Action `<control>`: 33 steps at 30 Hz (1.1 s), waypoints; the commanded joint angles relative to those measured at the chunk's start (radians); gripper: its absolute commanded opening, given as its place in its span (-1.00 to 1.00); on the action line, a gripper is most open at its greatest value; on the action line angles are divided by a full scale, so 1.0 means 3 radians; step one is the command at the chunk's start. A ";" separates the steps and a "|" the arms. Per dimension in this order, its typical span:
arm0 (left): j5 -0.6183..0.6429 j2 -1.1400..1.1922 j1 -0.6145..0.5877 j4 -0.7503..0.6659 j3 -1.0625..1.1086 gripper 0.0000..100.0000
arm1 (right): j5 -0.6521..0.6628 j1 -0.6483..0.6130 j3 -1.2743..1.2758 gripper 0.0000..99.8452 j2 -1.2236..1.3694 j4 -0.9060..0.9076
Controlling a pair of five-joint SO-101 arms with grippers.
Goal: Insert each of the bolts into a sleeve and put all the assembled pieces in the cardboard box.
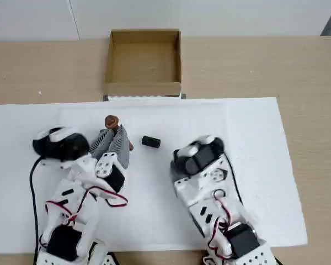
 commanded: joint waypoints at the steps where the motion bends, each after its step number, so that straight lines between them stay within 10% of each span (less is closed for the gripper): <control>1: 0.0169 -0.0332 0.0020 -0.0113 0.0013 -0.99 | 0.0225 -0.0274 0.0118 -1.00 -0.0166 -0.0115; 33: 0.0532 -0.0343 0.0527 -0.0107 0.0355 -0.99 | 0.0747 -0.0540 0.0010 -1.00 -0.0120 -0.0673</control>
